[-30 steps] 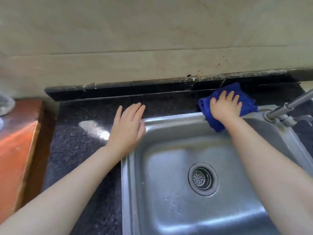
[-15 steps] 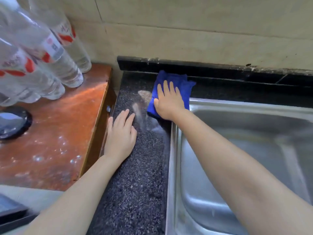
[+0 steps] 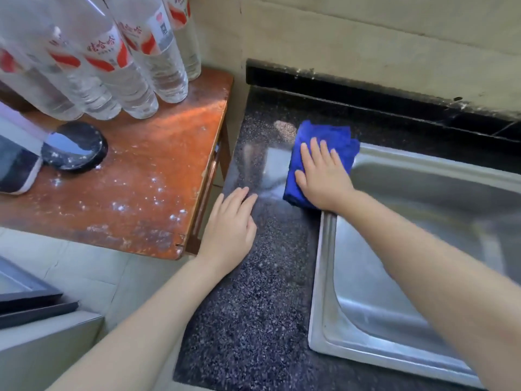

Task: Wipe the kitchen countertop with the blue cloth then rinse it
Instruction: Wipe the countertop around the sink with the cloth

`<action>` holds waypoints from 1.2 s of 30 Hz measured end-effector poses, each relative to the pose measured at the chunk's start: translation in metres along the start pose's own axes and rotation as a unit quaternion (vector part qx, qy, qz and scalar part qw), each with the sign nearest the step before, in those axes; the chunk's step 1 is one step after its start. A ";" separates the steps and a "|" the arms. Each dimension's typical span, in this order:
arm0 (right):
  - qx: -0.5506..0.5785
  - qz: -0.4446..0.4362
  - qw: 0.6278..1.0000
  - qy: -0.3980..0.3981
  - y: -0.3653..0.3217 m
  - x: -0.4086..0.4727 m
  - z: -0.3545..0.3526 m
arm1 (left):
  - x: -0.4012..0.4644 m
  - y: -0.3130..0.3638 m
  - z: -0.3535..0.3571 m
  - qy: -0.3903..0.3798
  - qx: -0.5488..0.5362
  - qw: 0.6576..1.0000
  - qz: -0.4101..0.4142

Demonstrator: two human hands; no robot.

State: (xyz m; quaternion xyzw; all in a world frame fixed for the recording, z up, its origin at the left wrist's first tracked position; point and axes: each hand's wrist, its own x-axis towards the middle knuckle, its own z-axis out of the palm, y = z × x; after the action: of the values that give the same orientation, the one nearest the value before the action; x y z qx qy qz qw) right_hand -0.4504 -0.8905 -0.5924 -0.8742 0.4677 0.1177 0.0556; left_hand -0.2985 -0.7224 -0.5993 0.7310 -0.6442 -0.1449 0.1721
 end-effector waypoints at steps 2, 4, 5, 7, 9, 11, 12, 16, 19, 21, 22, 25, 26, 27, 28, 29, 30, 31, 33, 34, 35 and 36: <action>0.012 0.033 0.999 0.001 0.018 0.053 -0.009 | -0.028 -0.003 0.003 -0.002 0.017 1.000 0.007; 0.036 0.060 0.998 0.005 0.020 0.073 -0.012 | -0.053 -0.007 0.009 -0.003 0.001 1.000 0.005; 0.039 0.070 0.997 0.008 0.015 0.070 -0.011 | -0.065 -0.007 0.011 -0.003 -0.015 1.000 0.000; 0.037 0.070 0.996 0.030 -0.006 0.041 0.001 | -0.086 -0.007 0.013 0.002 -0.044 0.999 -0.006; 0.031 0.048 0.997 0.049 -0.034 -0.015 0.020 | -0.104 -0.006 0.013 0.013 -0.073 0.997 -0.011; 0.039 0.032 0.997 0.059 -0.066 -0.084 0.040 | -0.119 -0.005 0.010 0.029 -0.129 0.991 -0.031; 0.042 0.028 0.997 0.065 -0.081 -0.119 0.049 | -0.126 -0.005 0.008 0.036 -0.168 0.984 -0.048; 0.060 0.003 0.998 0.029 -0.136 -0.241 0.078 | -0.156 -0.001 0.002 0.048 -0.306 0.942 -0.131; 0.064 -0.054 0.996 0.001 -0.138 -0.259 0.080 | -0.169 -0.001 -0.001 0.032 -0.382 0.896 -0.224; 0.059 -0.101 0.993 0.014 -0.122 -0.218 0.069 | -0.171 -0.002 -0.006 0.021 -0.423 0.869 -0.255; 0.056 -0.109 0.992 0.024 -0.113 -0.185 0.060 | -0.170 -0.003 -0.009 0.018 -0.442 0.857 -0.266; 0.057 -0.029 0.998 0.022 -0.091 -0.063 0.025 | -0.166 -0.008 -0.012 0.004 -0.492 0.818 -0.298; 0.065 0.003 0.998 0.019 -0.092 -0.028 0.016 | -0.165 -0.012 -0.011 -0.002 -0.517 0.801 -0.302; 0.074 0.037 0.996 0.015 -0.096 0.000 0.009 | -0.165 -0.015 -0.010 -0.005 -0.542 0.782 -0.309; 0.082 0.068 0.994 0.010 -0.102 0.018 0.005 | -0.164 -0.017 -0.010 -0.002 -0.571 0.757 -0.318; 0.088 0.090 0.992 0.008 -0.110 0.025 0.003 | -0.163 -0.017 -0.012 0.004 -0.598 0.729 -0.333; 0.091 0.099 0.991 0.012 -0.120 0.023 0.005 | -0.163 -0.017 -0.014 0.014 -0.624 0.701 -0.344; 0.091 0.093 0.991 0.021 -0.130 0.009 0.009 | -0.161 -0.016 -0.016 0.022 -0.645 0.678 -0.352; 0.079 0.050 0.995 0.044 -0.152 -0.043 0.022 | -0.157 -0.015 -0.022 0.037 -0.674 0.641 -0.365; 0.073 0.025 0.996 0.047 -0.164 -0.077 0.033 | -0.156 -0.015 -0.024 0.045 -0.681 0.630 -0.371; 0.067 0.005 0.996 0.052 -0.175 -0.114 0.043 | -0.155 -0.014 -0.026 0.052 -0.681 0.626 -0.378; 0.061 -0.009 0.996 0.062 -0.186 -0.151 0.052 | -0.156 -0.013 -0.025 0.062 -0.671 0.632 -0.384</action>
State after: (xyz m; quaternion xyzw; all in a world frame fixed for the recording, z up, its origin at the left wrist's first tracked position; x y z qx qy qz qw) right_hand -0.3846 -0.6545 -0.6064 -0.8789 0.4688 0.0340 0.0813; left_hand -0.2961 -0.5650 -0.5845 0.6024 -0.0186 -0.5442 0.5836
